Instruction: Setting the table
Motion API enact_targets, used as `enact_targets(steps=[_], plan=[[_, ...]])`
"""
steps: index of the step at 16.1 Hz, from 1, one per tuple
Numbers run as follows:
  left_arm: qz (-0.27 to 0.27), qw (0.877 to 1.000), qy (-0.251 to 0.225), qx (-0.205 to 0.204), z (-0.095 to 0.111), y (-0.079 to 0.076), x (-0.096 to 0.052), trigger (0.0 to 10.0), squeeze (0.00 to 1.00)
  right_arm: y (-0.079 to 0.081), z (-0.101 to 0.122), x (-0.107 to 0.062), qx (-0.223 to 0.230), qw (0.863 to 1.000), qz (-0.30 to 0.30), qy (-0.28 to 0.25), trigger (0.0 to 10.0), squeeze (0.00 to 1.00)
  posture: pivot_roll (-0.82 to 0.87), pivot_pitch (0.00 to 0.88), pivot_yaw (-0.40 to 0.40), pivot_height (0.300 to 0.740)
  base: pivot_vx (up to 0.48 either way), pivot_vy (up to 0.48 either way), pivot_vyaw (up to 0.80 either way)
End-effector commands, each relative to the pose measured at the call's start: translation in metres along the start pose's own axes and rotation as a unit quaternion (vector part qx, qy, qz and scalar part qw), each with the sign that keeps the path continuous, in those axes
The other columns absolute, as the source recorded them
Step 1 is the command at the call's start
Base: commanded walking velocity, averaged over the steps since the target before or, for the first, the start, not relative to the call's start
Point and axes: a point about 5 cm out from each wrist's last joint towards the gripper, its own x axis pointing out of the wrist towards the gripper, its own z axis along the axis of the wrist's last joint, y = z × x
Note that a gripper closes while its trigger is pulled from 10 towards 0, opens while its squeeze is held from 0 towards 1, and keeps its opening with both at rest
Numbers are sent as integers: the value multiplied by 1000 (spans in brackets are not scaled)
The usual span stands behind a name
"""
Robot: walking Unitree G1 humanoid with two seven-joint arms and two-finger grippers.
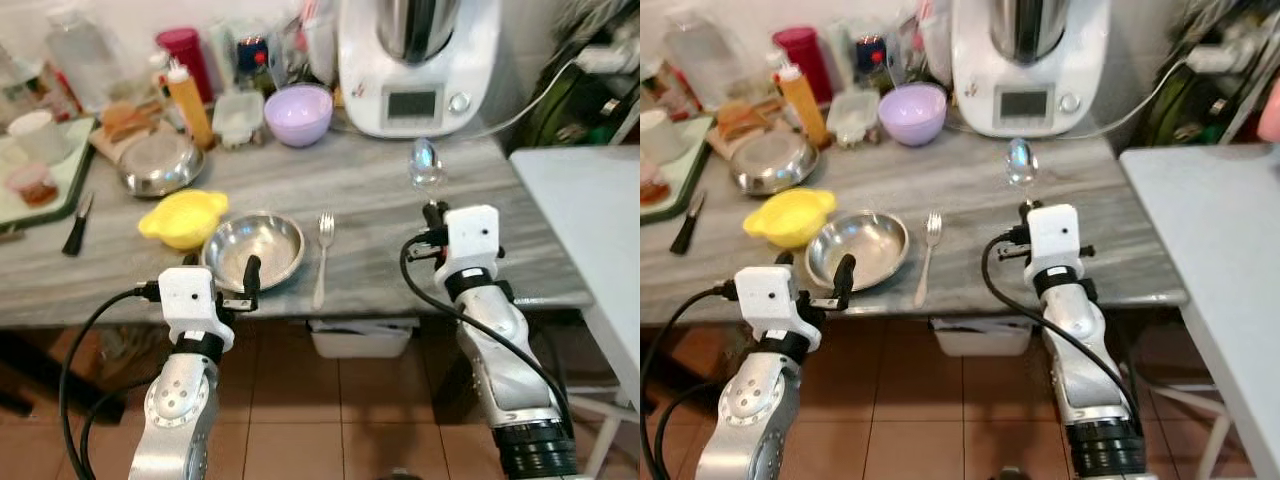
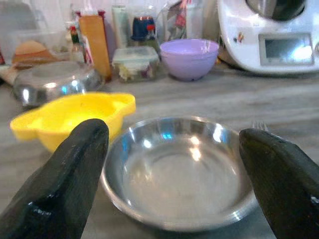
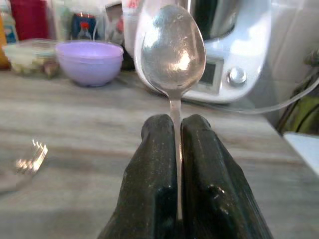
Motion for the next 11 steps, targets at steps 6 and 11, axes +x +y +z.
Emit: enact_targets(steps=[6,11], plan=[[11,1000,12,12,-3,7,-2,10000,0,8,4,1,15,1000,7,-6,10000,0,-46,90,79,740,0,126,0],[5,1000,13,12,-4,5,-2,10000,0,8,5,3,11,1000,5,-8,10000,0,-43,87,74,740,0,109,0]])
